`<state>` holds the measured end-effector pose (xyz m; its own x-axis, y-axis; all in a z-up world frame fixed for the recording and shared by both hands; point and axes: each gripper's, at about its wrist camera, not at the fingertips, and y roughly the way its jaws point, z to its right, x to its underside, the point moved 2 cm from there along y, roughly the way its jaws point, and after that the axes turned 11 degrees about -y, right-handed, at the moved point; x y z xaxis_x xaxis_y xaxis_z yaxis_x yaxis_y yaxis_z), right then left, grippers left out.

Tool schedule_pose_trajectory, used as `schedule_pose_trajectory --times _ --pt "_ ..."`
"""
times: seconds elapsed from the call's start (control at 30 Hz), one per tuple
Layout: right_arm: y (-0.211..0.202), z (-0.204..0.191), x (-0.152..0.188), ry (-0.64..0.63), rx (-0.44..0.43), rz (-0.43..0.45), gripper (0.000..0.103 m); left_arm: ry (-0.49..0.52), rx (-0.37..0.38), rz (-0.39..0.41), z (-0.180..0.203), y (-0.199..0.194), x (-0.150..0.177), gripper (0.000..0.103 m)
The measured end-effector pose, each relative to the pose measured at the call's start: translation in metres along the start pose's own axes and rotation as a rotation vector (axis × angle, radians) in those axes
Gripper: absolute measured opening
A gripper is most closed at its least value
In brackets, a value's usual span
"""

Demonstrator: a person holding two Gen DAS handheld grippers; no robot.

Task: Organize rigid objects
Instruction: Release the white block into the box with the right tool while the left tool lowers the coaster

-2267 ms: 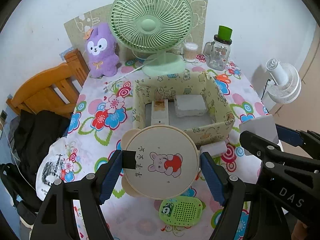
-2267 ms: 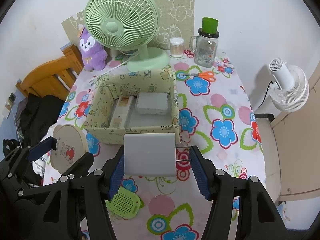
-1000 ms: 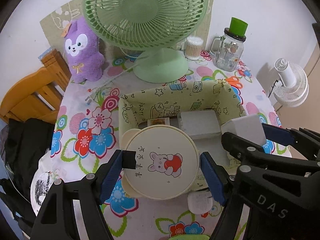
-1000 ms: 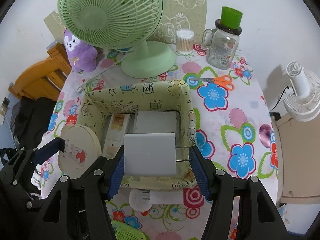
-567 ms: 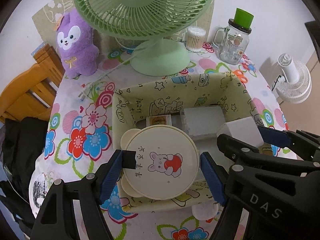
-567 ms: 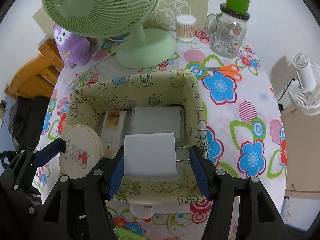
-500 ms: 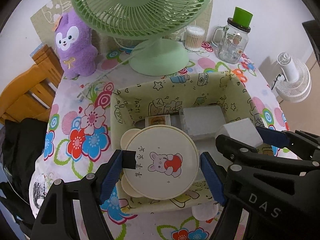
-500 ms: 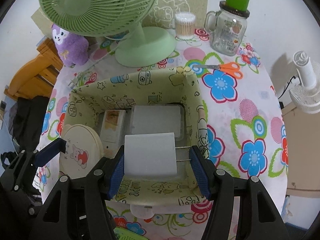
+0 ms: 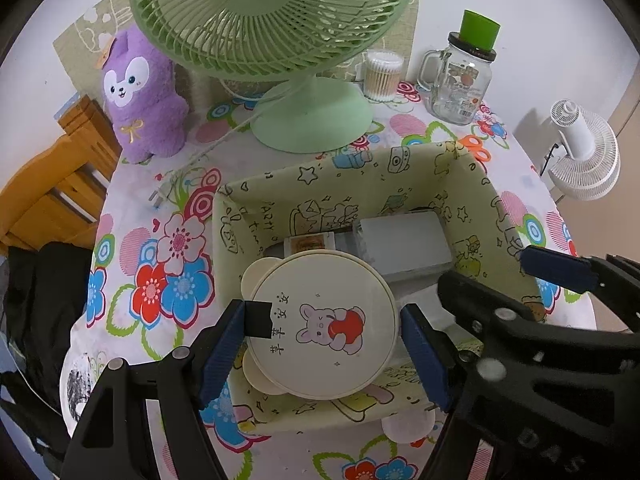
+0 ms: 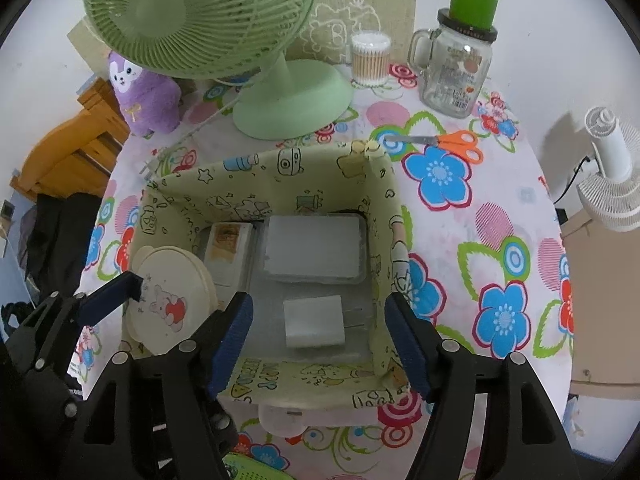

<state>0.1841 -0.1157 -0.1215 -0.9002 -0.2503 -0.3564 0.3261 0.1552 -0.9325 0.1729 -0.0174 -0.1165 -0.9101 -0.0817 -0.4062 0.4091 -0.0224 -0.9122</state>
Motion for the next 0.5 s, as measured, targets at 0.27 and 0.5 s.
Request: schedule_pose_trajectory --times 0.27,0.5 --pt "-0.020 0.019 0.007 0.021 0.071 0.050 0.081 0.041 0.023 0.006 0.018 0.003 -0.005 0.079" --pt "-0.021 0.043 0.014 0.090 0.091 0.048 0.081 0.087 0.035 -0.003 0.036 0.016 -0.012 0.079"
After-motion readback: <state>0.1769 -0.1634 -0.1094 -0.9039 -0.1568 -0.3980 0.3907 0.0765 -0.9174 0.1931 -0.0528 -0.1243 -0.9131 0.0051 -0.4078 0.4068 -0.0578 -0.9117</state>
